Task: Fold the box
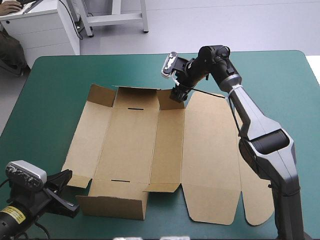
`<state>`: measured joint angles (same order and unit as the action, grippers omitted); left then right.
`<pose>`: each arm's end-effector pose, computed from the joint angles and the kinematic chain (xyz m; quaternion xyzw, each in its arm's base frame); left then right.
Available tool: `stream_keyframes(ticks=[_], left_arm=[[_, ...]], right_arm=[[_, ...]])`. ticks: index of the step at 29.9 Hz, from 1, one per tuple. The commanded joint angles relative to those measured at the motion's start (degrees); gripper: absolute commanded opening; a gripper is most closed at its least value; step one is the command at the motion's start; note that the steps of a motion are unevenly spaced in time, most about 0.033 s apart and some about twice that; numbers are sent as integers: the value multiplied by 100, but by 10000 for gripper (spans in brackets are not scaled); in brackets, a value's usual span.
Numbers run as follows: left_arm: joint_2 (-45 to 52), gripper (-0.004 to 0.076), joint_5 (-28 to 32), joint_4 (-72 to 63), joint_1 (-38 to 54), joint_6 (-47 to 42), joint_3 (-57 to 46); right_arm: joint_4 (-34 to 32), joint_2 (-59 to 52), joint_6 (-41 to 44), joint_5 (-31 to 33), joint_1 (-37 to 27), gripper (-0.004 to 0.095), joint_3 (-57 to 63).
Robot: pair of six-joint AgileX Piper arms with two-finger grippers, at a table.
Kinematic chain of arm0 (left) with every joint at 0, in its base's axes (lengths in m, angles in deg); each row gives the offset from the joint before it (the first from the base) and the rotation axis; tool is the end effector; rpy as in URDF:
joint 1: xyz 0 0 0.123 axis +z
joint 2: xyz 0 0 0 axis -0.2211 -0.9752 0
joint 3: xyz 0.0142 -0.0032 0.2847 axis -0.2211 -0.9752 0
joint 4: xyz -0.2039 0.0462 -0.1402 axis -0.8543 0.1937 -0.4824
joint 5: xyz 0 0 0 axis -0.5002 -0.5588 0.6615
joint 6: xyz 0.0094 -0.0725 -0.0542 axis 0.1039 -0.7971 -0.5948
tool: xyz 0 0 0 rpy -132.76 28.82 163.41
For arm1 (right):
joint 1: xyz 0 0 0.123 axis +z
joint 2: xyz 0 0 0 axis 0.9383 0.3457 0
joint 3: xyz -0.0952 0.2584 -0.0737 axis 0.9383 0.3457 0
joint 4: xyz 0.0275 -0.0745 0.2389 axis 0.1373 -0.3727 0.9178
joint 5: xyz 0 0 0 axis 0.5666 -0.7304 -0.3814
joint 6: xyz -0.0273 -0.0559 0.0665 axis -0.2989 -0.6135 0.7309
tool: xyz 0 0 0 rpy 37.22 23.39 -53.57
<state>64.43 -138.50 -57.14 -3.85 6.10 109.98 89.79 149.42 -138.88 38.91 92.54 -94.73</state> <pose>0.0464 -0.0242 0.3364 0.1749 0.8359 -0.1071 0.5092 0.4409 0.2106 0.3259 -0.5595 0.7698 0.0691 0.2994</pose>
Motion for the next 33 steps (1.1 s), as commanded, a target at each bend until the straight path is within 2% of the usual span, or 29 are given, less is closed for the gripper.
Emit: stream_keyframes(ticks=[1, 3, 7, 9, 11, 20, 26, 33], left_arm=[[-52, -8, 358, -92, -6, 29, 188], [-52, -8, 358, -92, -6, 29, 188], [-52, -8, 358, -92, -6, 29, 188], [-52, -8, 370, -92, -6, 29, 188], [-52, -8, 414, -92, -6, 29, 188], [-221, -8, 517, 224, -6, -198, 188], [-784, -8, 505, 343, -6, -292, 245], [-1468, -8, 515, 382, -6, -306, 769]], right_arm=[[-831, -724, 1054, 55, -15, 533, -196], [-1310, -838, 1534, 209, -15, 354, -196], [-2390, -1011, 3304, 209, -27, -13, -196], [-2717, -1069, 3895, 209, -54, -14, -196], [-2748, -1159, 4224, 209, -107, -20, -196], [-2133, -1731, 4885, 209, -627, -20, 297], [-2158, -2417, 4935, 209, -1032, -20, 1561], [-2144, -3502, 4596, 209, -1471, -20, 3340]])
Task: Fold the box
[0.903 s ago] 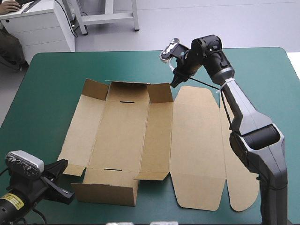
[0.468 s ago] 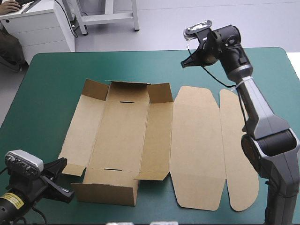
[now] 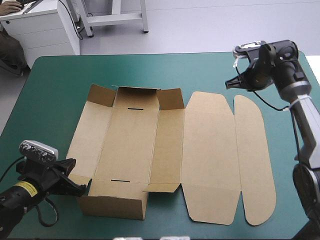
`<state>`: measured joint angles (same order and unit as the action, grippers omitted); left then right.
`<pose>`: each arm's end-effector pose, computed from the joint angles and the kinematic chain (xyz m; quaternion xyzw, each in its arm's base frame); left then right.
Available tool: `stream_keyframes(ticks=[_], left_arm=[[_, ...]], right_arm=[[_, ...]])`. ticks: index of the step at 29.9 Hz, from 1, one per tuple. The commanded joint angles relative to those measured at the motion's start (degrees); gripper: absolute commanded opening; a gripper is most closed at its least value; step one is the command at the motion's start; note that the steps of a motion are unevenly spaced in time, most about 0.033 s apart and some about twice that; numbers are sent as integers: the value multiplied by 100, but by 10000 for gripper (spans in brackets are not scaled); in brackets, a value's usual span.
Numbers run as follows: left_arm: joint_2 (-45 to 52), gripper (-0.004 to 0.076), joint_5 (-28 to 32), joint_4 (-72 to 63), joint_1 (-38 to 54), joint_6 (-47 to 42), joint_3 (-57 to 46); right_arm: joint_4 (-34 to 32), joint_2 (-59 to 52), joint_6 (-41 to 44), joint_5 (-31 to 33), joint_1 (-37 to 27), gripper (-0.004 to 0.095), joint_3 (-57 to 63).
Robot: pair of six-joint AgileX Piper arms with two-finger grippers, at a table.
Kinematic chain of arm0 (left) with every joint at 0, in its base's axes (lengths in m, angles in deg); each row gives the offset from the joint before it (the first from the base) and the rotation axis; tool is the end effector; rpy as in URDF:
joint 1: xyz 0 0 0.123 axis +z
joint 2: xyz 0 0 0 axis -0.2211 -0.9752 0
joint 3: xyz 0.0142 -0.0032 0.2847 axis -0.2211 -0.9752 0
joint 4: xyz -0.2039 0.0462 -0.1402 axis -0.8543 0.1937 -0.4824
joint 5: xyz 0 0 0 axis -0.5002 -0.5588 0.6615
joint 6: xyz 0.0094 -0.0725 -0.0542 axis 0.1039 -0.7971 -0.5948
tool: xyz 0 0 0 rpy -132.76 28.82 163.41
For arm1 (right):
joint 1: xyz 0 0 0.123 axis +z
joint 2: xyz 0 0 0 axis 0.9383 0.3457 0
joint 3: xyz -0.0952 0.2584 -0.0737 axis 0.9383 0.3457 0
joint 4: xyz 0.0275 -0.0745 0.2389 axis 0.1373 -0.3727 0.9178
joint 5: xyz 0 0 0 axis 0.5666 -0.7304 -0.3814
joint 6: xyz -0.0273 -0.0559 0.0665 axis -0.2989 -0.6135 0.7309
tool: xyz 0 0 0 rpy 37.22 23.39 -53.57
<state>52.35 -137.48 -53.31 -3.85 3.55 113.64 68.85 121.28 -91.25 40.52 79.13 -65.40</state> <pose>0.0891 -0.0320 0.3416 0.1642 0.8717 -0.0797 0.4548 0.3631 0.0523 0.3858 -0.1056 0.9607 -0.0286 0.2550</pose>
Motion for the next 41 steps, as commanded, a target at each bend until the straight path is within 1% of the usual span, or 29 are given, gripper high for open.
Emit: stream_keyframes(ticks=[1, 4, 6, 13, 15, 18, 24, 29, 34, 38, 40, 41], left_arm=[[-362, -8, 413, 9, -6, -50, 517], [-713, -8, 402, 21, -6, -50, 833], [-975, -8, 347, 21, -6, -50, 1040], [-1821, -8, 1, 200, -6, -9, 1756], [-2066, -8, -133, 355, -6, -9, 1982], [-2438, -8, -411, 616, -6, -9, 2367], [-3097, 17, -804, 841, 118, 15, 2947], [-3514, 17, -856, 344, 730, 405, 3195], [-3839, 17, -948, -1144, 1753, 1305, 3271], [-4121, 17, -1381, -2420, 2717, 2106, 3271], [-4263, 16, -1582, -2858, 3217, 2311, 3271], [-4309, 16, -1548, -2979, 3403, 2310, 3271]], right_arm=[[-23, -824, -222, 49, -165, -20, 599], [-38, -1314, -353, 13, -177, -20, 1228], [-19, -1711, -353, -133, -177, -20, 1648], [494, -3131, -415, -340, -177, -20, 2905], [713, -3581, -515, -340, -177, -20, 3275], [833, -4212, -515, -340, -177, -20, 3770], [876, -5451, -477, -313, -177, -20, 4440], [894, -6205, -447, -150, -177, -20, 4767], [937, -6648, -447, 6, -177, -20, 4984], [980, -6825, -406, 45, -177, -20, 5064], [980, -6854, -406, 45, -177, -20, 5103], [980, -6865, -406, 45, -177, -20, 5118]])
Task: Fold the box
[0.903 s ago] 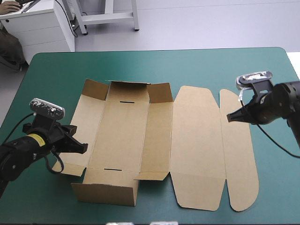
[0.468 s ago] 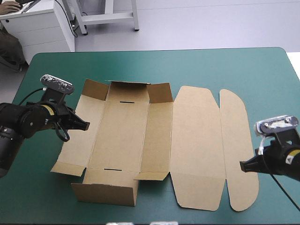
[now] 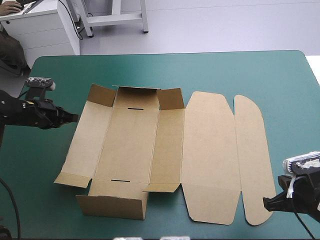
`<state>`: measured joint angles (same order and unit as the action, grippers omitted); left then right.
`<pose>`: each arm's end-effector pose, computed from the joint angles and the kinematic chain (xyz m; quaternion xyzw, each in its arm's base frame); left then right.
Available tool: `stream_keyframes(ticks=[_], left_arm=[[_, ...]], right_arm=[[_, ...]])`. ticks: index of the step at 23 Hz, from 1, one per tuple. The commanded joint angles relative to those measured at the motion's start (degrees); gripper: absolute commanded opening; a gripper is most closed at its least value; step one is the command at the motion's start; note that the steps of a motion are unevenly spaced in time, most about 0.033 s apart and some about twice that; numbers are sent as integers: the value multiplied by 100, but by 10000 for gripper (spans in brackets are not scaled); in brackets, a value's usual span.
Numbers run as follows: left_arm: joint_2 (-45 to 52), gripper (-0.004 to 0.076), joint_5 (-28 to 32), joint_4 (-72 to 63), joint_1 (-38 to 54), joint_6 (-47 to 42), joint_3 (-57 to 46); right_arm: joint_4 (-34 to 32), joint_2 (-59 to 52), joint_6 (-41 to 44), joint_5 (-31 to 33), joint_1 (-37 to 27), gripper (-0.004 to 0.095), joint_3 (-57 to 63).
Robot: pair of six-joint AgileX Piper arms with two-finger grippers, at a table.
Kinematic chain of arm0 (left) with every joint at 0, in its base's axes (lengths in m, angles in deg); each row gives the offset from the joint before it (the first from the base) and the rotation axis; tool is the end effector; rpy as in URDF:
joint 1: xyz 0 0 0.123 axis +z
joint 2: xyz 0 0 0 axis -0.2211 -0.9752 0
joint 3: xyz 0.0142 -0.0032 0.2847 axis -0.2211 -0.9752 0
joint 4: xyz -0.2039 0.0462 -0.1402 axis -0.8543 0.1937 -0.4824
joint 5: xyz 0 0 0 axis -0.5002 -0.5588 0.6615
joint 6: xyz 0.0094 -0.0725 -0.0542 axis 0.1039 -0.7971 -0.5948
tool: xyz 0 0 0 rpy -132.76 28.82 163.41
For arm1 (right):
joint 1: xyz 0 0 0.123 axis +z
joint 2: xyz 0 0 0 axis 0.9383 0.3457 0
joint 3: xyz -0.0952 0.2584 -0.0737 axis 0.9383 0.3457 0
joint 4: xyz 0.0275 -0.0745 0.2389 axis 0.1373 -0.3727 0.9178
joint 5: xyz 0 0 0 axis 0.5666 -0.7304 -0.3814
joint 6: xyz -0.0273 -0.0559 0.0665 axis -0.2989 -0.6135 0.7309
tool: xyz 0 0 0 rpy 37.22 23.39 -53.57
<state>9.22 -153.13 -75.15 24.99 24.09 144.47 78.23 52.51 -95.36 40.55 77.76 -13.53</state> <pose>0.2609 0.0192 0.3666 0.0737 0.9455 -0.1346 0.2871 0.0500 0.0138 0.3695 -0.1225 0.9109 0.0421 0.3917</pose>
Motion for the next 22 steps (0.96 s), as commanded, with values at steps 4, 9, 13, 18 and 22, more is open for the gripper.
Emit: stream_keyframes(ticks=[4, 9, 13, 18, 22], left_arm=[[-109, 27, 613, -1507, 1416, 204, 188], [-258, 302, 449, -2794, 2316, 278, 188], [-513, 720, 26, -3103, 2615, 328, 188], [-1155, 726, -862, -2905, 2586, 631, 188], [-1461, 726, -862, -2329, 2384, 800, 188]], right_arm=[[42, 12, -41, 43, -40, -20, -33], [22, 12, -67, 18, -40, -20, -33], [61, 12, -77, -38, -40, -20, -33], [61, 12, -87, -126, -40, -20, -33], [111, 12, -87, -104, -40, -20, -33]])
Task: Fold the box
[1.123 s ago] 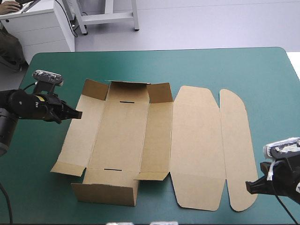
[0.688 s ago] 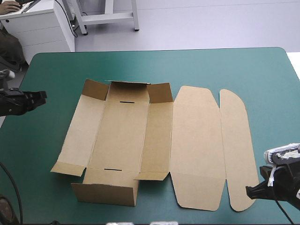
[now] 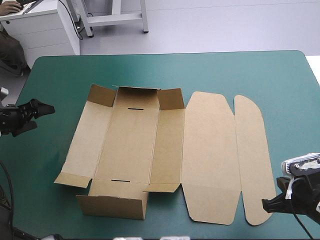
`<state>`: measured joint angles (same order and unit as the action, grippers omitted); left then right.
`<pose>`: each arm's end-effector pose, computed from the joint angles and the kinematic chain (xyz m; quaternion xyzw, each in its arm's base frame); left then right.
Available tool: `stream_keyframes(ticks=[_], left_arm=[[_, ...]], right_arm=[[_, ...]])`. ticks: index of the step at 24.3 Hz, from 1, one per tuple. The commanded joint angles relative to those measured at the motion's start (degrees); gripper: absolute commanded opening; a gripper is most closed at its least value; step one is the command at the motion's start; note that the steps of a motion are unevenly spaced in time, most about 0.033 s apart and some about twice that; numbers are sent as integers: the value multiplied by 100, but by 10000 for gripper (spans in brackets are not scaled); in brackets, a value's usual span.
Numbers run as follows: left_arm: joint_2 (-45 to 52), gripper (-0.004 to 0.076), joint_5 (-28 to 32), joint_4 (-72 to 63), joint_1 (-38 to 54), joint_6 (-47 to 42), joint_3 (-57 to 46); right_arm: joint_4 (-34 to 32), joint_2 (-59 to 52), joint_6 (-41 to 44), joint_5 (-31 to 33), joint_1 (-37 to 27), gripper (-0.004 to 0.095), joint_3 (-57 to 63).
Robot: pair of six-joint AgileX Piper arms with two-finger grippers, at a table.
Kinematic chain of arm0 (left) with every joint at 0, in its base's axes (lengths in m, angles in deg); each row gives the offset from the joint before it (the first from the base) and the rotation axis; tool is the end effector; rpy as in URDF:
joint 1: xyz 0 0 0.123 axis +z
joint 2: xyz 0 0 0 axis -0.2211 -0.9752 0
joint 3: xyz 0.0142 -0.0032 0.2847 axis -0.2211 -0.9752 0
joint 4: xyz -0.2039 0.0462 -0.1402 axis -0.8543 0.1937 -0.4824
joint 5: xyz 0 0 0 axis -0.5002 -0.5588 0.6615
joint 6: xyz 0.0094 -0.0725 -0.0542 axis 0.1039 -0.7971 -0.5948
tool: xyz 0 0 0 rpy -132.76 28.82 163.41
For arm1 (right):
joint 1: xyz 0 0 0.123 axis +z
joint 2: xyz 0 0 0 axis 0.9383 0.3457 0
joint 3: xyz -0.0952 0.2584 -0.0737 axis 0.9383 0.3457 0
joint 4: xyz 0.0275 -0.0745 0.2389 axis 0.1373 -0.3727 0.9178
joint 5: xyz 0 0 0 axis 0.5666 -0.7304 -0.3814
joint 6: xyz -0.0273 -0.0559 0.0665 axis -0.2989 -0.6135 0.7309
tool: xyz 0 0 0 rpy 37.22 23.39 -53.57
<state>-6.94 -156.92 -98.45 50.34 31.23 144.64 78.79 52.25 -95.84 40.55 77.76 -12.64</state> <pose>0.2899 0.1413 0.3055 -0.1548 0.9017 -0.2926 0.2780 0.0499 0.0146 0.3655 -0.1267 0.9123 0.0453 0.3867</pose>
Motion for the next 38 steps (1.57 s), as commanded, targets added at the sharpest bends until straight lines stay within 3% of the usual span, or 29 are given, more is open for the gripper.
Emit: stream_keyframes(ticks=[1, 11, 24, 30, 38], left_arm=[[101, 726, -483, 291, -241, 87, 172], [-347, 726, -499, 1742, -1479, 22, -121], [-347, 726, -514, 1337, -1539, 420, -1418], [-347, 726, -514, 940, -1566, 714, -1549], [-347, 726, -503, 925, -2345, 779, -1548]], right_arm=[[65, 38, -39, -114, -40, -20, -122], [208, 38, -39, -82, -40, -20, -122], [237, 38, -141, -56, -40, -20, -122], [263, 38, -150, -48, -40, -20, -122], [263, 38, -150, -93, -40, -20, -122]])
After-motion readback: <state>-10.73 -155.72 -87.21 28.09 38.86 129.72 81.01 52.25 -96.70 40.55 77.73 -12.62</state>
